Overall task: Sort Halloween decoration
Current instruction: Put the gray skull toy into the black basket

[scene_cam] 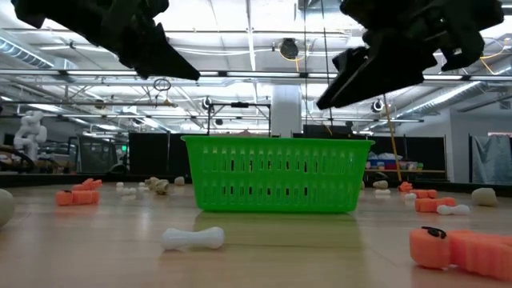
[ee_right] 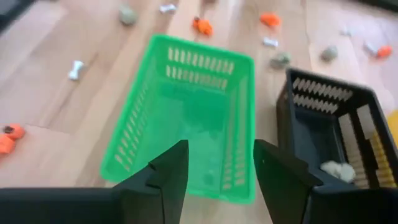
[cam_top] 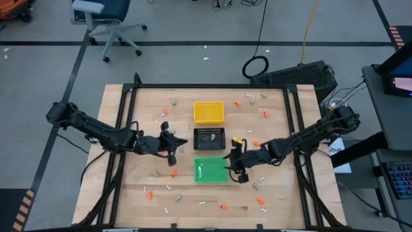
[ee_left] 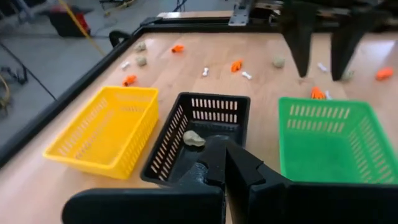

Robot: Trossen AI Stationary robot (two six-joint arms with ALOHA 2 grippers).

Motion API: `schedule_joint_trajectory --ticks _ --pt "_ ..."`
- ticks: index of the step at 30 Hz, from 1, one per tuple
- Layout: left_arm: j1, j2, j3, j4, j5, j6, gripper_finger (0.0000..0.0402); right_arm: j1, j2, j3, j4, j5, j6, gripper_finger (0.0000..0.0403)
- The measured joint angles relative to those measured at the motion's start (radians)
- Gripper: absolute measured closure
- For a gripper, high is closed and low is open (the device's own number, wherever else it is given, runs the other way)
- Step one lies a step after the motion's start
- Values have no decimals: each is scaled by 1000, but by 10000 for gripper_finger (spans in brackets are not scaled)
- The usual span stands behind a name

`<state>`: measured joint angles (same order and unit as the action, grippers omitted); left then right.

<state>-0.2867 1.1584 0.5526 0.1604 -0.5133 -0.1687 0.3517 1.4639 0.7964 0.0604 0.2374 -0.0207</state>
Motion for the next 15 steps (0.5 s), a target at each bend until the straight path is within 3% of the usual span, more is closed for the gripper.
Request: schedule_joint_trajectory --ticks 10,15 --pt "0 0 44 -172 35 -280 402 31 0 -82 182 -5 -52 234" --pt "-1 0 111 -322 48 -301 402 45 0 -163 348 -5 -56 234"
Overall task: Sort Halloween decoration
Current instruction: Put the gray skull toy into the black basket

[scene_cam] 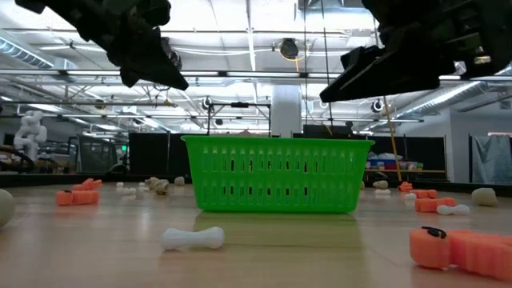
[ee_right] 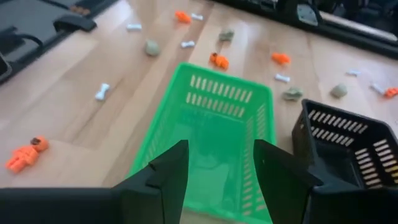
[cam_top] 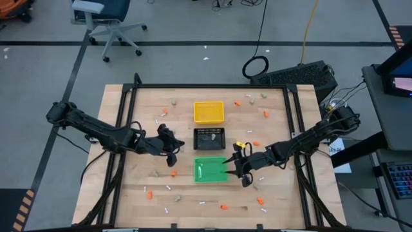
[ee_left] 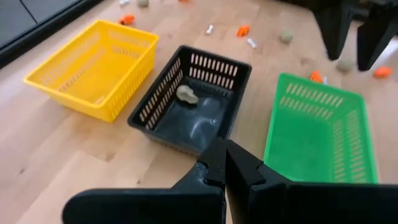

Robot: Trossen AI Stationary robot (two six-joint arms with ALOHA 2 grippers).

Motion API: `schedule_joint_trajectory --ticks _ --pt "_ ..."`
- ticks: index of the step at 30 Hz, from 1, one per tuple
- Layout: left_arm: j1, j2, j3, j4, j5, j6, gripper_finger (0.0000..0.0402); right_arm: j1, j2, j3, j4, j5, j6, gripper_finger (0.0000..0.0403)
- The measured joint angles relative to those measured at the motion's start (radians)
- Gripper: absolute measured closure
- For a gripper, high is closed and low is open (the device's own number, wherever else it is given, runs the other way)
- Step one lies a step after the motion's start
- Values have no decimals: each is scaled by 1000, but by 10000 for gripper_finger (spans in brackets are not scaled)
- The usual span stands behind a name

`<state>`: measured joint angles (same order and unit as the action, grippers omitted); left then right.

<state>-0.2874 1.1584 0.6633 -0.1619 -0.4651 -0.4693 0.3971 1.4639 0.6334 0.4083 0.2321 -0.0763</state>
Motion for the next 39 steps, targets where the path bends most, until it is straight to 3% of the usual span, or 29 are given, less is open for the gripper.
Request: schedule_joint_trajectory --ticks 4,9,16,24,30,39 --pt "2 0 36 -73 15 4 402 6 0 -33 85 -1 -6 234" --pt "26 0 44 -126 110 -5 390 4 0 -35 96 -1 -22 234" --pt "90 43 44 -195 242 -39 301 4 0 -36 74 -1 -23 234" --pt "161 204 44 -192 294 201 216 4 0 -36 70 -32 -16 234" --pt "201 307 44 -192 339 252 210 4 0 -36 53 -31 -11 234" --pt "249 329 44 -183 364 380 210 4 0 -36 51 -28 -12 234"
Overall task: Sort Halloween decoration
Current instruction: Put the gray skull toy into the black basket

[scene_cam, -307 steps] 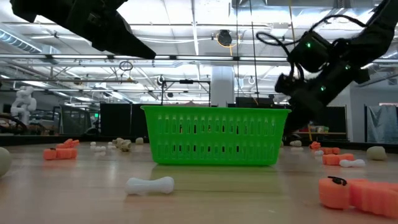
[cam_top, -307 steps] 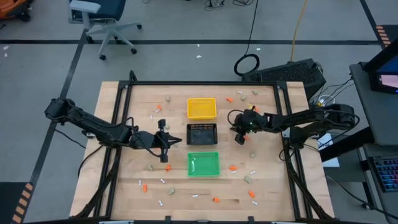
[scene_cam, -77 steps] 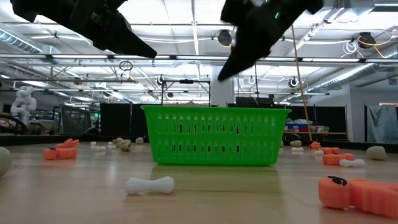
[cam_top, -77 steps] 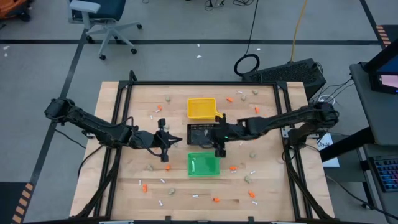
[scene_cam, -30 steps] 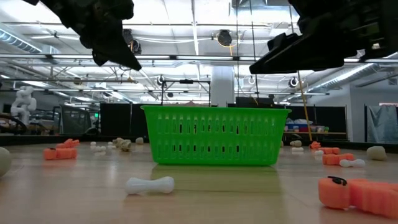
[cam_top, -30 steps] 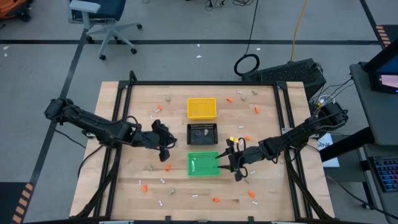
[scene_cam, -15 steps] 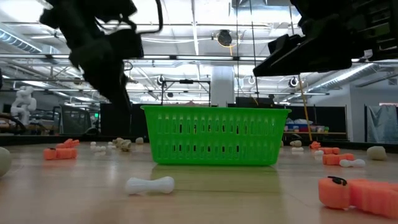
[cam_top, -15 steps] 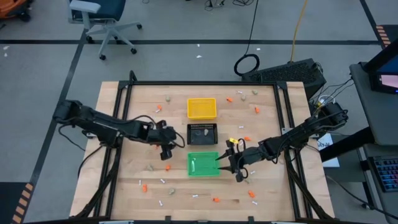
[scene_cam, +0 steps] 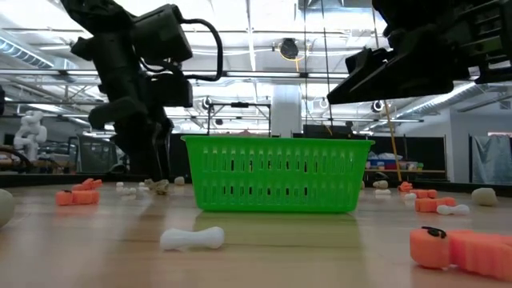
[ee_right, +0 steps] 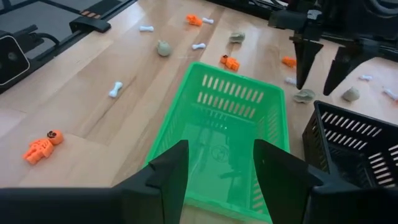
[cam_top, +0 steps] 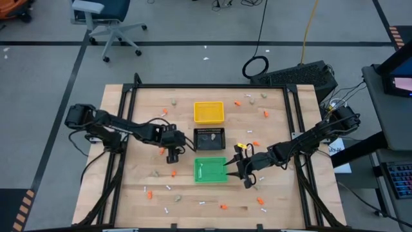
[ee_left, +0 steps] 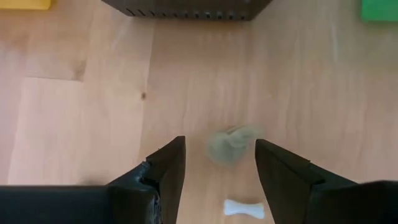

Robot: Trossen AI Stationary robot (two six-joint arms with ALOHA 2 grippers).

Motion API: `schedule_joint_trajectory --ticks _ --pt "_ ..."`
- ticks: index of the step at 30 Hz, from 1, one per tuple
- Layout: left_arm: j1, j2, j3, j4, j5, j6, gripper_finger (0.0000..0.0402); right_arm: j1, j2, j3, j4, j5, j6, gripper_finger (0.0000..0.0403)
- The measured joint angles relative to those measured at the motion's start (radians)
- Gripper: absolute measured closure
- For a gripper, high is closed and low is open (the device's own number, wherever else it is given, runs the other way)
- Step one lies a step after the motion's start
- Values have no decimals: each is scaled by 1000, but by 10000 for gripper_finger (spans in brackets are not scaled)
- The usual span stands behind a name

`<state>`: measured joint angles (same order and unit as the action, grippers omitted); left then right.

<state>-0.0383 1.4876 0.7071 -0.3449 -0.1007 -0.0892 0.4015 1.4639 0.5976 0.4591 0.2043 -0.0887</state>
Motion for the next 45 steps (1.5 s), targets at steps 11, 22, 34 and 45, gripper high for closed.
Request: schedule_joint_trajectory --ticks 11,22,34,45 --pt "32 57 0 51 74 104 210 0 0 0 -11 0 16 234" --pt "32 111 3 62 85 103 210 0 0 1 -20 0 16 234" --pt "32 112 2 59 73 104 210 0 0 1 -19 0 17 234" --pt "32 113 1 55 85 97 237 0 0 1 -19 0 17 234"
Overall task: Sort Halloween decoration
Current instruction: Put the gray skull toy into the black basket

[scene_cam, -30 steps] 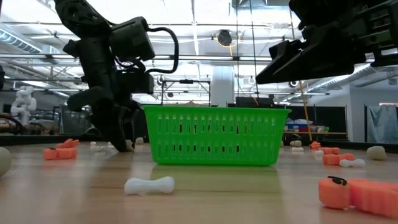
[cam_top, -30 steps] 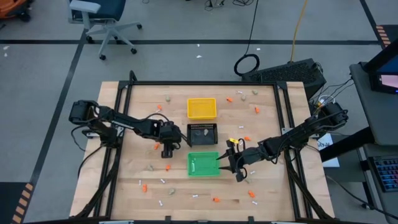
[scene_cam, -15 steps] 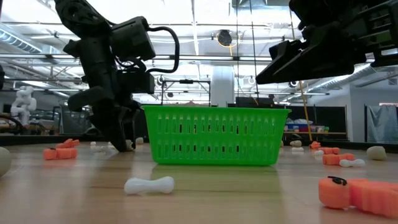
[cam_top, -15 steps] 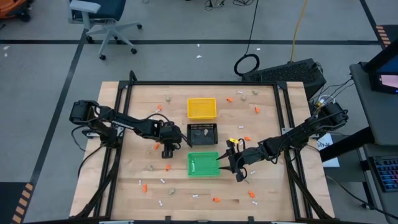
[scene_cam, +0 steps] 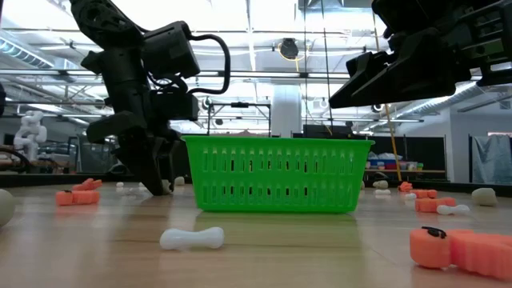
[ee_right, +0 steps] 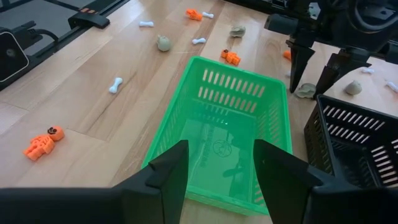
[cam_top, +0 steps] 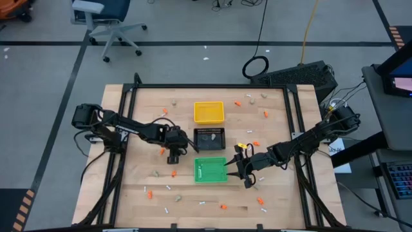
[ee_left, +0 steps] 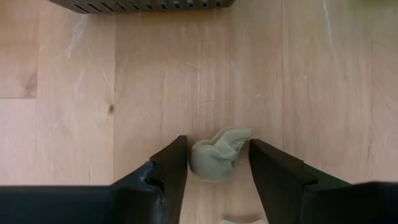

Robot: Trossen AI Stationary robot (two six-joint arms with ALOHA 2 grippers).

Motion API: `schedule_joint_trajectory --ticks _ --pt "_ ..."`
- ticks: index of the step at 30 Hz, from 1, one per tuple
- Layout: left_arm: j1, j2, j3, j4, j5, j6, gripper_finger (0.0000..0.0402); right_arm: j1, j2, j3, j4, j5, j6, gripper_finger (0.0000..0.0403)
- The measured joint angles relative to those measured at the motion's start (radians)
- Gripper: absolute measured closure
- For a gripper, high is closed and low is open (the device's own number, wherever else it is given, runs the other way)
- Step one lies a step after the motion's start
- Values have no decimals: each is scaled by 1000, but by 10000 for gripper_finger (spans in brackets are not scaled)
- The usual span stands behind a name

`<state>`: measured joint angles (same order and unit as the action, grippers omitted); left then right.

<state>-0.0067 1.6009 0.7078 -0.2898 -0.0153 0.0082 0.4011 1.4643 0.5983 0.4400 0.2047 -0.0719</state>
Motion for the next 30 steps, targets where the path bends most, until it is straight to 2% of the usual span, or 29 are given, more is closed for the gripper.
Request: schedule_joint_trajectory --ticks 9,24,30 --pt "0 0 -1 -2 14 -1 310 0 0 0 0 0 5 234" --pt "-2 -1 -2 12 15 -7 318 0 0 0 0 1 7 234" --pt "-3 -46 -5 12 14 -44 319 0 0 0 -3 2 7 234"
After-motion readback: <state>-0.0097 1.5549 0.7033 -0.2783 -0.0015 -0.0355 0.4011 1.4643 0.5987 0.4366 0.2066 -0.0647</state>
